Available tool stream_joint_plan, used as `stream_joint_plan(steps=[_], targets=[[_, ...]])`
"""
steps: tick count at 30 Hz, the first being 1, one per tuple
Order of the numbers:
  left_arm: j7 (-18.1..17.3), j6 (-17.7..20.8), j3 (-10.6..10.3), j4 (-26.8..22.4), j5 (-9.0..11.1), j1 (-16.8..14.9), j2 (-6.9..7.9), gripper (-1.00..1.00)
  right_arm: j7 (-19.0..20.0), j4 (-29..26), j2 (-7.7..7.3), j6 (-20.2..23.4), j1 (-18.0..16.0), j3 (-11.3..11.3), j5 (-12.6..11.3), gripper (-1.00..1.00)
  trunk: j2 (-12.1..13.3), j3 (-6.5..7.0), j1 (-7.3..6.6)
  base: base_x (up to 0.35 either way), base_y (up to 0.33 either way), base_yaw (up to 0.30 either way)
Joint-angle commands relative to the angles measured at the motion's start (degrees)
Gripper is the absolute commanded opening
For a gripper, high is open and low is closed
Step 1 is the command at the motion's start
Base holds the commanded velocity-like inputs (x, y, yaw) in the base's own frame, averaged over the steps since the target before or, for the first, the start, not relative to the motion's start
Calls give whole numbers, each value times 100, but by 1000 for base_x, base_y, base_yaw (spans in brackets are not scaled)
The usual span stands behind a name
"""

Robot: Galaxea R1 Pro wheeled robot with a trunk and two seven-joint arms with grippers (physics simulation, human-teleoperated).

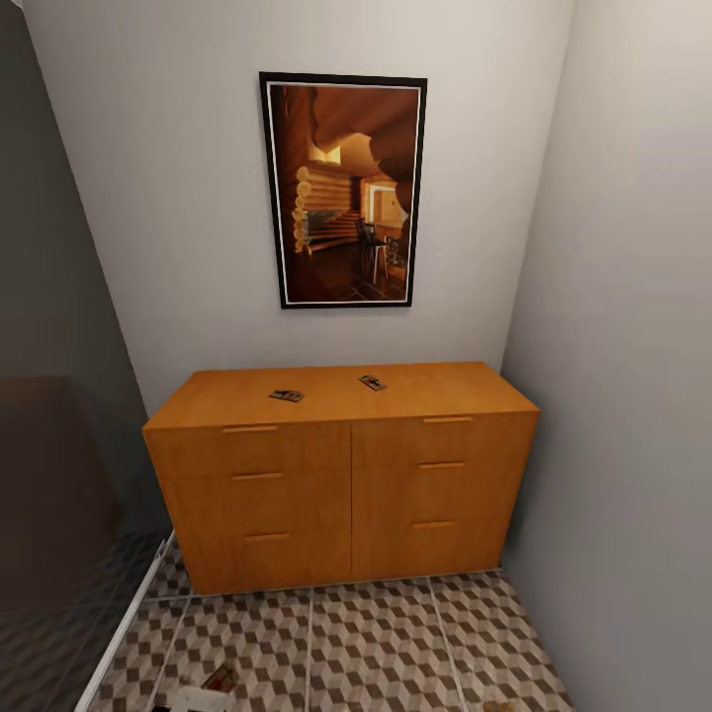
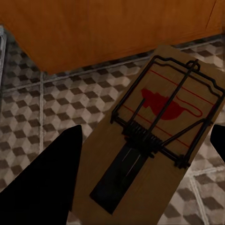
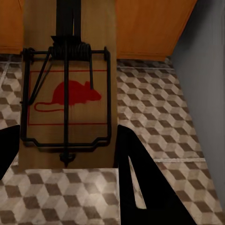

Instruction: Take the four mousetraps from the cabinet in the bathroom and place them on the bathroom floor. Make sure all four end up on the same floor surface, and ensure that at least two of them are either under or directly next to the same bathroom sink.

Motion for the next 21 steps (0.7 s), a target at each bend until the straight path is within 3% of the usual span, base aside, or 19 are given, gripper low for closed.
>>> stream_joint_plan(steps=[1, 10, 15, 18, 21], targets=[[29, -113, -37, 23, -9, 45, 19, -100, 1, -68, 0, -7, 3, -8, 28, -100, -3, -5, 0, 0, 0, 0], [35, -638, -32, 23, -6, 405, 200, -100, 3, -189, -18, -29, 3, -6, 28, -100, -3, -5, 0, 0, 0, 0], [42, -790, -23, 23, 42, 511, 236, -100, 50, -288, -217, 4, 3, -6, 31, -100, -3, -5, 0, 0, 0, 0], [45, -871, -17, 16, 217, 530, 237, -100, 223, -372, -307, 127, -8, -6, 35, -100, -3, -5, 0, 0, 0, 0], [46, -914, -9, 1, 561, 536, 229, -100, 534, -520, -413, 530, -36, -12, 30, -100, -3, -5, 0, 0, 0, 0]])
